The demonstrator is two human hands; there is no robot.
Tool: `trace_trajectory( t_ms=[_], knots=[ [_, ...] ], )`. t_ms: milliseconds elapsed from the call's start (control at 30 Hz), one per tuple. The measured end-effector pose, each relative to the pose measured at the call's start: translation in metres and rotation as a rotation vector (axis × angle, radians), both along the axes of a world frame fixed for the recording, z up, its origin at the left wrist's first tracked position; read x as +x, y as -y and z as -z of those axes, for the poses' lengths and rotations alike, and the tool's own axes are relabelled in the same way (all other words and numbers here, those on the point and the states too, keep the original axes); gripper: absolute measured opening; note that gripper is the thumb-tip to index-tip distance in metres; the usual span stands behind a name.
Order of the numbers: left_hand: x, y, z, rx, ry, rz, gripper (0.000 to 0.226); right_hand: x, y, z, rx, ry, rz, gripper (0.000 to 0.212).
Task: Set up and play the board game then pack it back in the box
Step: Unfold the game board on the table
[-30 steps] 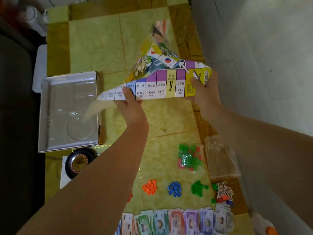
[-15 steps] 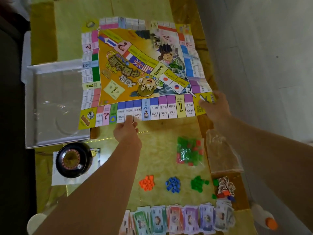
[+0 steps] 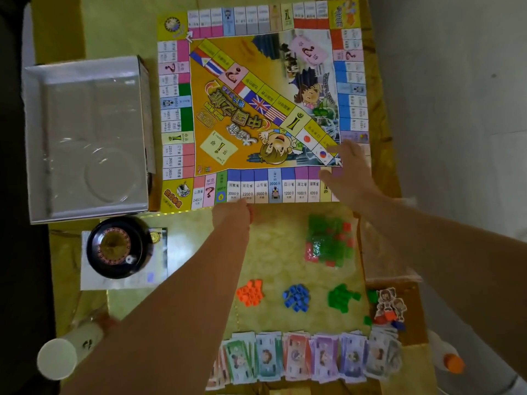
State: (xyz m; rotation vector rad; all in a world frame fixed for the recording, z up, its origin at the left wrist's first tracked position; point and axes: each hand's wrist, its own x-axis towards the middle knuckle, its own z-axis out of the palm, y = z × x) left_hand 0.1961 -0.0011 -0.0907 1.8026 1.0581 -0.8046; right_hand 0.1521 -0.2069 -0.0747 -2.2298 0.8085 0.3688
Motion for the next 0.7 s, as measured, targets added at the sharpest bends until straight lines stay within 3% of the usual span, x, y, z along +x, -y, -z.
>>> trace_trajectory(
  t_ms=[200, 300, 400, 533, 700],
  knots=[
    [0.003, -0.023, 0.007, 0.123, -0.023, 0.531, 0.032, 0.011, -0.066, 0.021, 0.145, -0.200, -0.268, 0.058],
    [0.007, -0.039, 0.004, 0.322, 0.182, 0.898, 0.028, 0.012, -0.082, 0.030, 0.101, -0.292, -0.323, 0.057],
    [0.011, -0.054, 0.004, 0.408, 0.400, 1.147, 0.039, 0.011, -0.086, 0.035, 0.019, -0.247, -0.286, 0.044],
    [0.016, -0.063, 0.015, 0.339, 0.361, 1.271, 0.060, 0.020, -0.082, 0.039, -0.067, -0.114, -0.240, 0.048],
    [0.015, -0.075, 0.018, 0.337, 0.307, 1.312, 0.047, 0.034, -0.090, 0.040, 0.006, -0.264, -0.306, 0.058]
  ],
)
